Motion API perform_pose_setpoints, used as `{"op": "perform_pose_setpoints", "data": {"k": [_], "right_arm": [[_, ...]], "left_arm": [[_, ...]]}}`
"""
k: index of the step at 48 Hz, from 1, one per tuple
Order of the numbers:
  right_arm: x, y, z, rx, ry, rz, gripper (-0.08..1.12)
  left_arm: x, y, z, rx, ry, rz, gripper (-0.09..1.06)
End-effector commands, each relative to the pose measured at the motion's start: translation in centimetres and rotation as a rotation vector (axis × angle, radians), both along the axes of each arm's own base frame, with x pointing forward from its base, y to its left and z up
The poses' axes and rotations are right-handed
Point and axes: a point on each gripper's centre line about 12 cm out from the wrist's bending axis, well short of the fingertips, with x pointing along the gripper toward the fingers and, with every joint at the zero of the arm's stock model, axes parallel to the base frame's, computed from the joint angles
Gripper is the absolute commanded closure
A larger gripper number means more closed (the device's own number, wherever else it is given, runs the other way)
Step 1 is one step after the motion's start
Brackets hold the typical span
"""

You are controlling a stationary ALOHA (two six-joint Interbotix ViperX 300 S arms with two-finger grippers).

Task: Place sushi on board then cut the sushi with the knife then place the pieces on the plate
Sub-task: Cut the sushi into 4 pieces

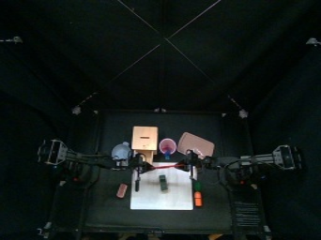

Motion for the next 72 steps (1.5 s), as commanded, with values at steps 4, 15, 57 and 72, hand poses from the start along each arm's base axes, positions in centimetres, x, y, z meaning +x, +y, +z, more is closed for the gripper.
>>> {"op": "perform_pose_setpoints", "data": {"k": [4, 15, 57, 72], "right_arm": [[0.5, 0.2, 1.0, 0.002, -0.029, 0.004, 0.59], [0.5, 0.9, 0.3, 0.019, 0.053, 0.038, 0.59], [0.4, 0.9, -2.4, 0.092, 0.261, 0.044, 0.61], [0.7, 0.9, -4.0, 0.06, 0.325, 0.058, 0.61]], "left_arm": [[0.5, 0.1, 1.2, 0.006, -0.042, -0.002, 0.6], [0.1, 0.1, 1.7, 0.008, -0.046, -0.003, 0.6], [-0.8, -1.8, 1.0, 0.0, -0.02, -0.059, 0.61], [0.0, -3.8, -0.4, -0.021, 0.021, -0.097, 0.61]]}}
